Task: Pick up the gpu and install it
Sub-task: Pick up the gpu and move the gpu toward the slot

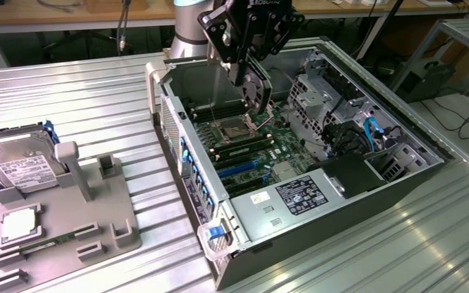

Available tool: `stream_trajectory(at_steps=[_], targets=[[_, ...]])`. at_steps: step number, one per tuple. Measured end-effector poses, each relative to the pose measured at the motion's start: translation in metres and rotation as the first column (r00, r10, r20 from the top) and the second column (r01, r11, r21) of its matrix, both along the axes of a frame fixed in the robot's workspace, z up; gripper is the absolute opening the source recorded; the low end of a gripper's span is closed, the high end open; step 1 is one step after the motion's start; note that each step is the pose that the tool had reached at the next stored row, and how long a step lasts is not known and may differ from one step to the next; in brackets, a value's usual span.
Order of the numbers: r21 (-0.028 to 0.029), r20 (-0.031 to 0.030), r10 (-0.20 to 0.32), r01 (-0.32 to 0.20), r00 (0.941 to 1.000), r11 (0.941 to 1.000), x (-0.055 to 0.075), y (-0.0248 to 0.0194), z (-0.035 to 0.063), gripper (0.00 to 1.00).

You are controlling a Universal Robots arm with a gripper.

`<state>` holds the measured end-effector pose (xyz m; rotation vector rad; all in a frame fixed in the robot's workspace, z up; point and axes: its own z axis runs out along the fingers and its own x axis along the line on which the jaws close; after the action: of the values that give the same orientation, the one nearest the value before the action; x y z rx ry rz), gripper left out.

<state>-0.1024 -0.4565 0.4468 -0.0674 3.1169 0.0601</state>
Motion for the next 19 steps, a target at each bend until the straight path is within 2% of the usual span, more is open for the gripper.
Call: stream_trajectory(at_steps=[19], targets=[[-0.0001,0.0000,0.000,0.000,1.0000,1.0000,0.025,0.0000,-0.0001,0.28]])
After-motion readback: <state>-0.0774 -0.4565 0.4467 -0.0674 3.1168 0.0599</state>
